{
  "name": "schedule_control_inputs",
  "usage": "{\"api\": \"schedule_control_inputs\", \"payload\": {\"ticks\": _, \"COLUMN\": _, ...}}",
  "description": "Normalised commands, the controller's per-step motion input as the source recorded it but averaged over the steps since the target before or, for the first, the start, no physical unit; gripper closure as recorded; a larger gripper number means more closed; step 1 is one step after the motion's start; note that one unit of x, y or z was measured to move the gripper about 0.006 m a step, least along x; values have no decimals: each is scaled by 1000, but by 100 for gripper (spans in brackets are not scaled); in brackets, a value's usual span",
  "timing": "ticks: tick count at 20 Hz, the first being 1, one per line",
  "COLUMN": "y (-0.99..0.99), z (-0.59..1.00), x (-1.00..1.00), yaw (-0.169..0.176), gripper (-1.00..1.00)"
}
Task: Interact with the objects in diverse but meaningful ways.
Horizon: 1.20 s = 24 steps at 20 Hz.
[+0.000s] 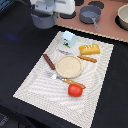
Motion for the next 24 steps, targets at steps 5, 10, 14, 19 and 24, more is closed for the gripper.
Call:
{"api": "schedule_control_inputs", "payload": {"ticks": 5, "y": 705, "z": 74, "x": 468, "yaw": 0, "gripper": 100}}
{"api": "schedule_control_inputs", "payload": {"ticks": 10, "y": 761, "z": 66, "x": 534, "yaw": 0, "gripper": 100}}
{"api": "schedule_control_inputs", "payload": {"ticks": 14, "y": 835, "z": 110, "x": 639, "yaw": 0, "gripper": 100}}
{"api": "schedule_control_inputs", "payload": {"ticks": 19, "y": 766, "z": 138, "x": 624, "yaw": 0, "gripper": 100}}
{"api": "schedule_control_inputs", "payload": {"ticks": 24, "y": 626, "z": 113, "x": 632, "yaw": 0, "gripper": 100}}
